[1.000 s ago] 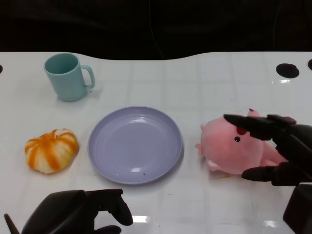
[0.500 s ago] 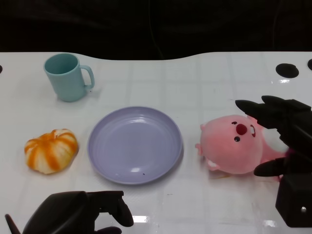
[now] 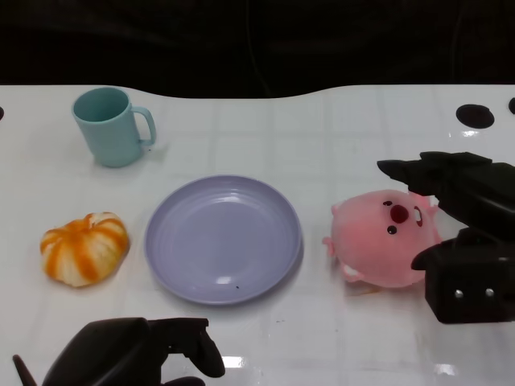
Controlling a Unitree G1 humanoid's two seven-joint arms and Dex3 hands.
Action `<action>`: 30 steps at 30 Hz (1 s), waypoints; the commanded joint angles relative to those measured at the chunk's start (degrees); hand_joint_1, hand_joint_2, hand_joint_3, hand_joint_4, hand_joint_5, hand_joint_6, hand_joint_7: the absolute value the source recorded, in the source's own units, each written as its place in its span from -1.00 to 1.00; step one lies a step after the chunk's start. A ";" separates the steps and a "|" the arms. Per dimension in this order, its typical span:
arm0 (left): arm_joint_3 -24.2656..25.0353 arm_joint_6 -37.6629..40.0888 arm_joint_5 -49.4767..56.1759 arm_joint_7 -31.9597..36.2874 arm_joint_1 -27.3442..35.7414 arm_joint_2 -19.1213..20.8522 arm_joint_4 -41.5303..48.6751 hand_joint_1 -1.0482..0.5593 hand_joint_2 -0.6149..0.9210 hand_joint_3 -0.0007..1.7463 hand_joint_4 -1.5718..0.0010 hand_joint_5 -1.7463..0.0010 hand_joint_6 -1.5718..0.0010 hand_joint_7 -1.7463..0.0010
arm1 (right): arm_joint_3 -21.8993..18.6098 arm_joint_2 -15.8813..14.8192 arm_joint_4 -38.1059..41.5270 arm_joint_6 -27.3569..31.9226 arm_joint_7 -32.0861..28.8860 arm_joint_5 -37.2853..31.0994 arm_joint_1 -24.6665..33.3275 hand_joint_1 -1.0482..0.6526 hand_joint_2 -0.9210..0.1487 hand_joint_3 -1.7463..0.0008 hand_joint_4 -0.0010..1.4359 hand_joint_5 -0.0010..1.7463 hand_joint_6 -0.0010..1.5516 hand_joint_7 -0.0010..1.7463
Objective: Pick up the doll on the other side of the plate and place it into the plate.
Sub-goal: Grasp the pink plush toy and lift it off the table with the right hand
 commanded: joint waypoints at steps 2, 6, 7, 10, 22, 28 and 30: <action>0.38 0.63 0.26 -0.45 0.57 0.57 -1.08 -0.08 1.00 -0.57 0.21 -0.83 0.06 0.02 | 3.11 1.23 8.91 -1.35 -2.38 -1.79 -5.40 -0.67 -0.88 0.99 -0.98 -0.91 -0.83 -0.98; 0.38 0.64 0.30 -0.35 0.87 0.55 -1.59 -0.07 1.00 -0.58 0.21 -0.82 0.06 0.02 | 6.04 3.11 16.97 -1.81 -4.05 -3.03 -9.01 -0.67 -0.90 0.99 -0.96 -0.89 -0.84 -0.99; 0.40 0.57 0.29 -0.30 0.92 0.57 -1.61 -0.07 1.00 -0.58 0.20 -0.82 0.06 0.02 | 6.62 3.45 18.48 -1.89 -4.36 -3.31 -9.68 -0.68 -0.91 0.99 -0.97 -0.89 -0.84 -0.99; 0.48 0.26 0.12 -0.17 1.09 0.67 -1.59 -0.06 1.00 -0.58 0.19 -0.82 0.06 0.01 | 8.44 5.12 23.58 -1.63 -5.04 -3.90 -11.79 -0.70 -0.92 0.99 -0.96 -0.88 -0.84 -1.00; 0.10 0.81 1.03 -0.29 1.80 0.33 -2.74 -0.07 1.00 -0.58 0.19 -0.83 0.07 0.00 | 13.28 10.89 45.36 -4.50 -8.91 -3.66 -19.54 -0.78 -1.00 0.95 -0.88 -0.83 -0.81 -0.97; -0.17 1.83 0.99 -0.87 1.68 0.17 -3.46 -0.07 1.00 -0.58 0.21 -0.83 0.08 -0.01 | 12.56 12.50 51.67 -7.56 -15.37 -1.70 -20.51 -0.53 -0.96 0.98 -0.10 -0.79 -0.18 -0.93; -0.25 2.06 1.02 -0.96 1.68 0.21 -3.63 -0.07 1.00 -0.58 0.21 -0.83 0.08 -0.01 | 11.71 13.26 53.01 -8.83 -18.50 -0.24 -20.27 -0.39 -0.92 0.99 0.21 -0.77 0.06 -0.92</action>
